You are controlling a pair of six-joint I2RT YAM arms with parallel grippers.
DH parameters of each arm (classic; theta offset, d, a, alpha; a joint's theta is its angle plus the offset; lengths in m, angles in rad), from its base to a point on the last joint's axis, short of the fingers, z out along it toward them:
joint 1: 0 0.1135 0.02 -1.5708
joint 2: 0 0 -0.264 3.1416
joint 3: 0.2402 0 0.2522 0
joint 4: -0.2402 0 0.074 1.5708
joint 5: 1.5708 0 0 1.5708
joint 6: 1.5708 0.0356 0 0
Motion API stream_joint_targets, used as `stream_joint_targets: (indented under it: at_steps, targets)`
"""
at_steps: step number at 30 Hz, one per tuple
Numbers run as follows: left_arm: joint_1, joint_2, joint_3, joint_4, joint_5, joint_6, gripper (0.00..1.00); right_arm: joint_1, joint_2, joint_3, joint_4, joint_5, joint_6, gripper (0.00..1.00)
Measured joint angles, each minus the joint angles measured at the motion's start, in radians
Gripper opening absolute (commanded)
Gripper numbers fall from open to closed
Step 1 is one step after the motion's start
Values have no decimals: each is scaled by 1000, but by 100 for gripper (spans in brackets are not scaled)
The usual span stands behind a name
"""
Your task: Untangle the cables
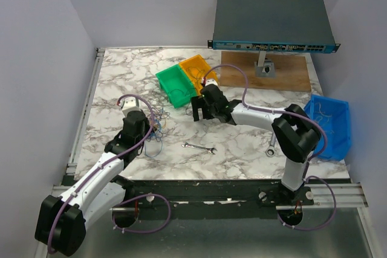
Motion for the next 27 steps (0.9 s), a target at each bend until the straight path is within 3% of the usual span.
stream_joint_targets:
  at_steps: [14, 20, 25, 27]
  targets:
    - [0, 0, 0, 0, 0, 0, 2, -26, 120, 72, 48, -21, 14, 100]
    - [0, 0, 0, 0, 0, 0, 2, -55, 155, 105, 64, -21, 38, 93]
    - [0, 0, 0, 0, 0, 0, 2, -66, 176, 133, 64, -22, 45, 78]
    - [0, 0, 0, 0, 0, 0, 2, -66, 186, 146, 64, -22, 44, 62]
